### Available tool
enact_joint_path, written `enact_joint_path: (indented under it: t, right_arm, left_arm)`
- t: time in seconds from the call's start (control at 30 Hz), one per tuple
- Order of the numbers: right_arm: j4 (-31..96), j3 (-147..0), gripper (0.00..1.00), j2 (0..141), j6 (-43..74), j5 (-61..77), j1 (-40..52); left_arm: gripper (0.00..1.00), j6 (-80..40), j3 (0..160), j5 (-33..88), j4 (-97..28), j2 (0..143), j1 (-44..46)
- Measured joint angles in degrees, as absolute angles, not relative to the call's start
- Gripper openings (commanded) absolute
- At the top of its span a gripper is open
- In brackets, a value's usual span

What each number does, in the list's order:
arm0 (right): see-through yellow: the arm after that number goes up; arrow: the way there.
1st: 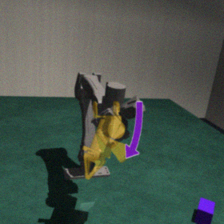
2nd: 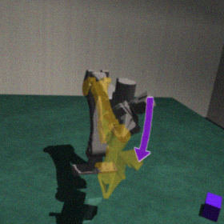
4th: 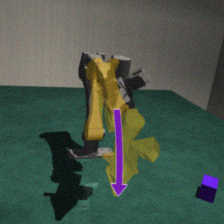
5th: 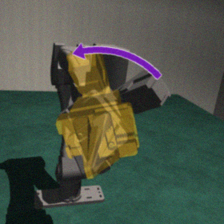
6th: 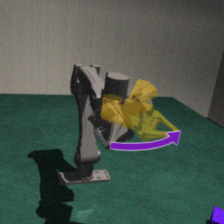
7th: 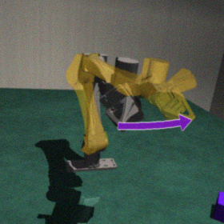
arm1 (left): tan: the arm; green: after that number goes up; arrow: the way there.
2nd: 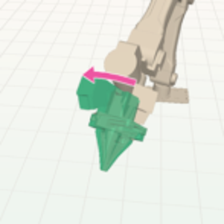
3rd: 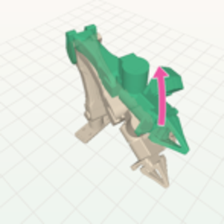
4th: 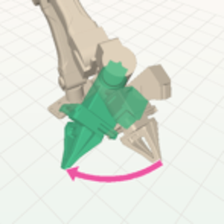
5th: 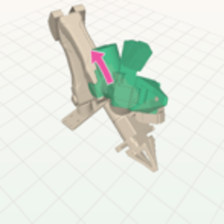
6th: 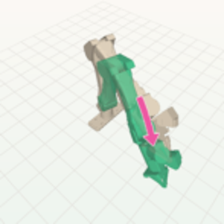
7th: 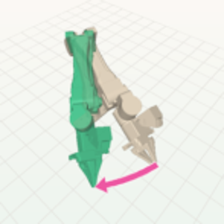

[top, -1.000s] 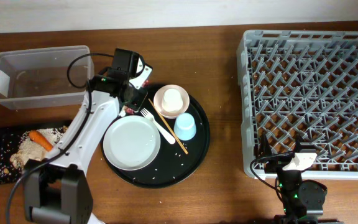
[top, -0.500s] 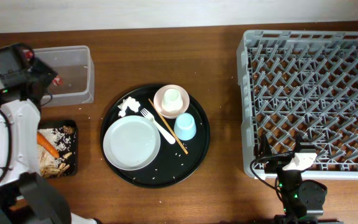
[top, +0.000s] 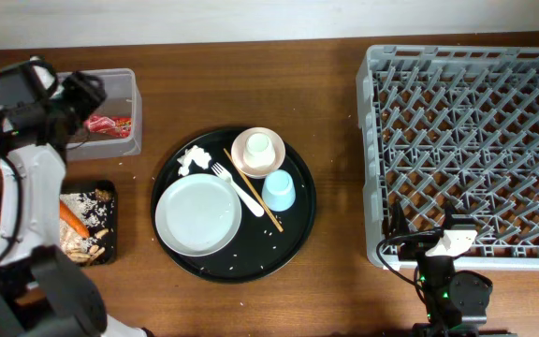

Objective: Sort waste into correct bins and load items into the dishwasher rack
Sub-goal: 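Move the left gripper back over the white tissue on the tray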

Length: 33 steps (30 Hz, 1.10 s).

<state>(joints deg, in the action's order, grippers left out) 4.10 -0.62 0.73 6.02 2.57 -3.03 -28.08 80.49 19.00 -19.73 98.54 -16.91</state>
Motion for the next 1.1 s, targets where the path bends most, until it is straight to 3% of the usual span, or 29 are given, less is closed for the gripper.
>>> enact_joint_path:
  t: [0.13,0.23,0.33,0.57,0.93,1.1]
  right_arm:
    - [4.1,-0.6,0.99,0.7,6.0,2.6,-3.0]
    - [4.1,-0.6,0.99,0.7,6.0,2.6,-3.0]
    - [4.1,-0.6,0.99,0.7,5.9,2.6,-3.0]
    - [4.1,-0.6,0.99,0.7,6.0,2.6,-3.0]
    - [4.1,-0.6,0.99,0.7,6.0,2.6,-3.0]
    - [4.1,-0.6,0.99,0.7,6.0,2.6,-3.0]
  left_arm:
    - [0.61,-16.5,81.0,22.0,-27.5,92.3,-4.3]
    - [0.65,-10.1,81.3,13.2,-38.7,93.4,7.3]
    - [0.66,-9.6,81.3,5.6,-42.5,96.6,11.0]
    - [0.66,-18.3,81.3,-5.8,-44.1,106.5,12.1]
    - [0.64,-22.3,81.3,-9.9,-37.4,115.9,12.1]
    - [0.51,-22.6,81.3,-10.1,-36.8,116.0,12.1]
